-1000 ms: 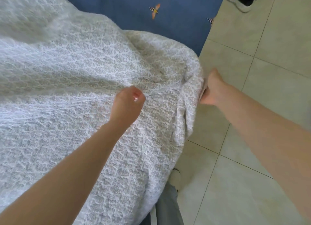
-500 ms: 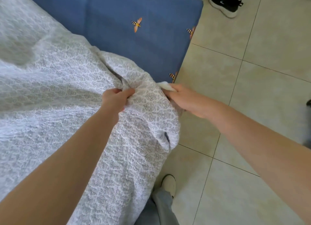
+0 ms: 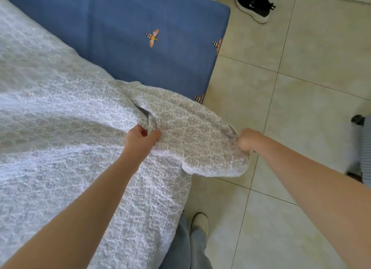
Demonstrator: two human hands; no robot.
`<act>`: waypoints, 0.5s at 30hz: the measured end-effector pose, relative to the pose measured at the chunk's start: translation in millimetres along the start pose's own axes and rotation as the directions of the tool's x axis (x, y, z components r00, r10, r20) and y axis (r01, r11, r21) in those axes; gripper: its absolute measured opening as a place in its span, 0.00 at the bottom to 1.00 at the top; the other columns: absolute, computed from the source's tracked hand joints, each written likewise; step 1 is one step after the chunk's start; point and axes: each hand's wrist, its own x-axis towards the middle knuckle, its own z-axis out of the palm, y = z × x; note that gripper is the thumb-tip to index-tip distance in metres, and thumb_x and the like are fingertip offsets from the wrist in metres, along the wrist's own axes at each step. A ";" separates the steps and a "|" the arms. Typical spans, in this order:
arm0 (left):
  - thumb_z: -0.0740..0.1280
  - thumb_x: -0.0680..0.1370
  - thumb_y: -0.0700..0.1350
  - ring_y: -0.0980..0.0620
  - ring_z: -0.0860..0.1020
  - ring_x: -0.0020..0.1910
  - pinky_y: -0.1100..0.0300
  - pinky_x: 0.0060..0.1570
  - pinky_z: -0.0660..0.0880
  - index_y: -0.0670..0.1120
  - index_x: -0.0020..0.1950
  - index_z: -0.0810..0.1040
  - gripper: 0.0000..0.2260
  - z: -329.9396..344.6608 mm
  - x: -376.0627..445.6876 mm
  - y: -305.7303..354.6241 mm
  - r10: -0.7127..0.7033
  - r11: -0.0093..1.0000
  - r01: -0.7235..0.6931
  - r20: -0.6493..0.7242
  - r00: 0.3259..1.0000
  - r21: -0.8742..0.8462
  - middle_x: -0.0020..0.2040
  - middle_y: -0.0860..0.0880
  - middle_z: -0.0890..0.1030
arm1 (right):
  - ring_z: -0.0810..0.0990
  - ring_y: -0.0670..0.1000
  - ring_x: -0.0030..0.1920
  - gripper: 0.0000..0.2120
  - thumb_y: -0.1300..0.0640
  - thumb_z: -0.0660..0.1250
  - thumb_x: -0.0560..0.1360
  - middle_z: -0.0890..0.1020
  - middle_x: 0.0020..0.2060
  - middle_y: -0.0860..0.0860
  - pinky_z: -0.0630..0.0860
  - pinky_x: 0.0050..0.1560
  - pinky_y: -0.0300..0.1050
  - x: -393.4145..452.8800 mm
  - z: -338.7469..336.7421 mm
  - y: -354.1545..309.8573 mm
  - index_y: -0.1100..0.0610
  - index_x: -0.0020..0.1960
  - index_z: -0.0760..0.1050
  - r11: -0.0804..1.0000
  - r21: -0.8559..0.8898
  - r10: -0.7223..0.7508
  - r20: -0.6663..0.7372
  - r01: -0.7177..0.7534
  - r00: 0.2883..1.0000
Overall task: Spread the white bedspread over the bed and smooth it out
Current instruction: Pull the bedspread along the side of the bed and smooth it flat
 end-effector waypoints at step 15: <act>0.72 0.76 0.42 0.51 0.82 0.50 0.56 0.51 0.77 0.46 0.53 0.78 0.07 -56.4 -2.7 -44.1 0.029 0.997 -0.045 0.216 0.976 0.070 0.50 0.49 0.84 | 0.69 0.50 0.28 0.23 0.41 0.60 0.79 0.67 0.27 0.49 0.70 0.39 0.45 -8.5 -53.9 -182.7 0.56 0.32 0.67 0.706 0.544 -0.388 -0.238 0.453 0.890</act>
